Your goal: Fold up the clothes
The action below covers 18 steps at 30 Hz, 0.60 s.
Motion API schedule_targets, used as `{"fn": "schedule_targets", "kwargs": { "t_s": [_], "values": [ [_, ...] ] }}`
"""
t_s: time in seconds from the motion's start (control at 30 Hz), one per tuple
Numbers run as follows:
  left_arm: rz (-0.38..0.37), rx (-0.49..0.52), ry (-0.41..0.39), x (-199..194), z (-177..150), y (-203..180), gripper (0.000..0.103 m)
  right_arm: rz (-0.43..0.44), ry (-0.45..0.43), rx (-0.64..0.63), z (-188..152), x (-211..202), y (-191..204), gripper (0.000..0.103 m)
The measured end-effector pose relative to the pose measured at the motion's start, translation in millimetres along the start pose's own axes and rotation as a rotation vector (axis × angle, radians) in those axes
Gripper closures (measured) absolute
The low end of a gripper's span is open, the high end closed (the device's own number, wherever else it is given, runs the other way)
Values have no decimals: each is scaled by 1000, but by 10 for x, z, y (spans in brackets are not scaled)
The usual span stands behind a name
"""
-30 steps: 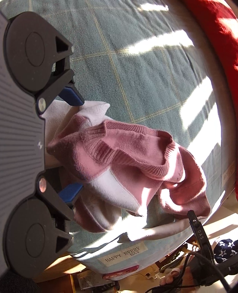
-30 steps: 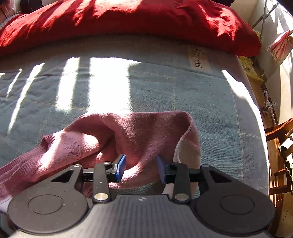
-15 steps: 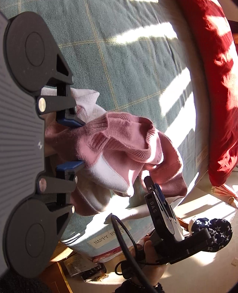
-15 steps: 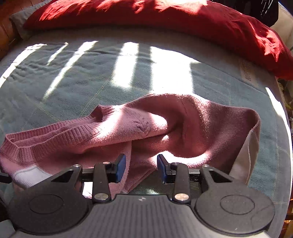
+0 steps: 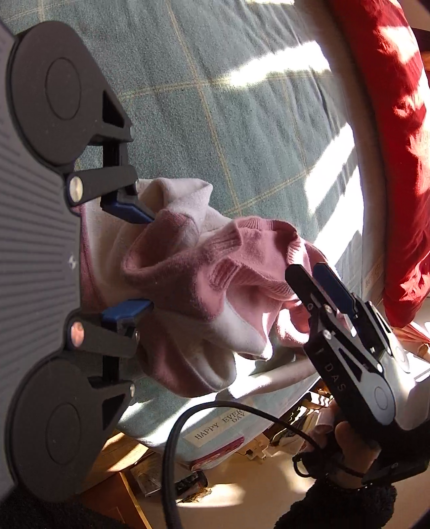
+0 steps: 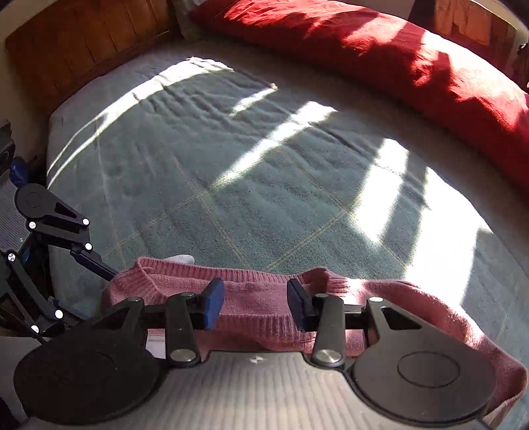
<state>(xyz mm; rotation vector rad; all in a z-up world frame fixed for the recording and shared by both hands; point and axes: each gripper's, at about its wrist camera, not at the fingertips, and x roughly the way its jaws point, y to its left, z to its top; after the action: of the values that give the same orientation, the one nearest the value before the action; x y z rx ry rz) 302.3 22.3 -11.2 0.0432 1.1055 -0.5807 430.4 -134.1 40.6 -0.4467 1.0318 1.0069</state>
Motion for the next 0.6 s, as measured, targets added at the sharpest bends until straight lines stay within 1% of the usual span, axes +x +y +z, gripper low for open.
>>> {"fn": "schedule_targets", "kwargs": {
  "t_s": [0.07,0.1,0.17,0.27,0.33,0.4,0.43,0.5,0.6],
  "values": [
    [30,-6,28,-3,-105,50,46,75,36,-133,186,68,216,54],
    [44,-12,39,4,-151,80,41,100,49,-210,268,99,335,52],
    [73,-29,62,24,-244,148,40,161,96,-363,393,165,571,50],
    [102,-56,71,49,-345,229,39,244,178,-578,505,268,908,49],
    [104,-69,63,56,-396,272,37,284,234,-691,537,351,1072,49],
    [101,-79,52,57,-421,301,36,336,316,-818,538,470,1237,49],
    [100,-83,46,58,-434,315,36,350,341,-864,534,509,1297,49],
    [98,-92,35,59,-459,344,34,402,437,-951,499,613,1413,49],
    [94,-106,19,60,-497,387,33,418,548,-1064,397,718,1495,51]
  ]
}}
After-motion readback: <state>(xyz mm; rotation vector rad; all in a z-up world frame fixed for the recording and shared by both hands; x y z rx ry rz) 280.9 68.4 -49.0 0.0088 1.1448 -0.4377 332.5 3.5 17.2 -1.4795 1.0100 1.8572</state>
